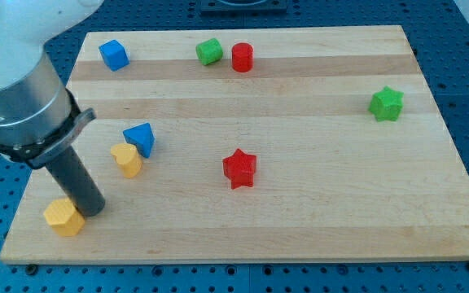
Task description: Slide the yellow heart to the bottom right side of the board
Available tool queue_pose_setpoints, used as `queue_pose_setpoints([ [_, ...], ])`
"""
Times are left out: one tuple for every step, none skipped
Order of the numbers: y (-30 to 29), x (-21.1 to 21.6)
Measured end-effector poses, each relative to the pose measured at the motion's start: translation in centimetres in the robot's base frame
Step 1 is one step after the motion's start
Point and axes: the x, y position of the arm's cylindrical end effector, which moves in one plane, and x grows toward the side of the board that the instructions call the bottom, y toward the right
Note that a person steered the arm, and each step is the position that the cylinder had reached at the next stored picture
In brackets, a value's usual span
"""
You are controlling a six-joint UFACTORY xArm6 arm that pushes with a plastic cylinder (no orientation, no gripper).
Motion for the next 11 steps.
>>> queue_pose_setpoints([
  [-1.9,-1.4],
  [-3.5,-3.6],
  [-2.0,-7.7],
  [1.3,-8.8],
  [4.9,-8.6],
  [10.3,-6.7],
  [16.5,-4.6],
  [18.3,-4.3],
  [16.6,-6.3],
  [13.1,-8.4],
  [10.5,-8.0],
])
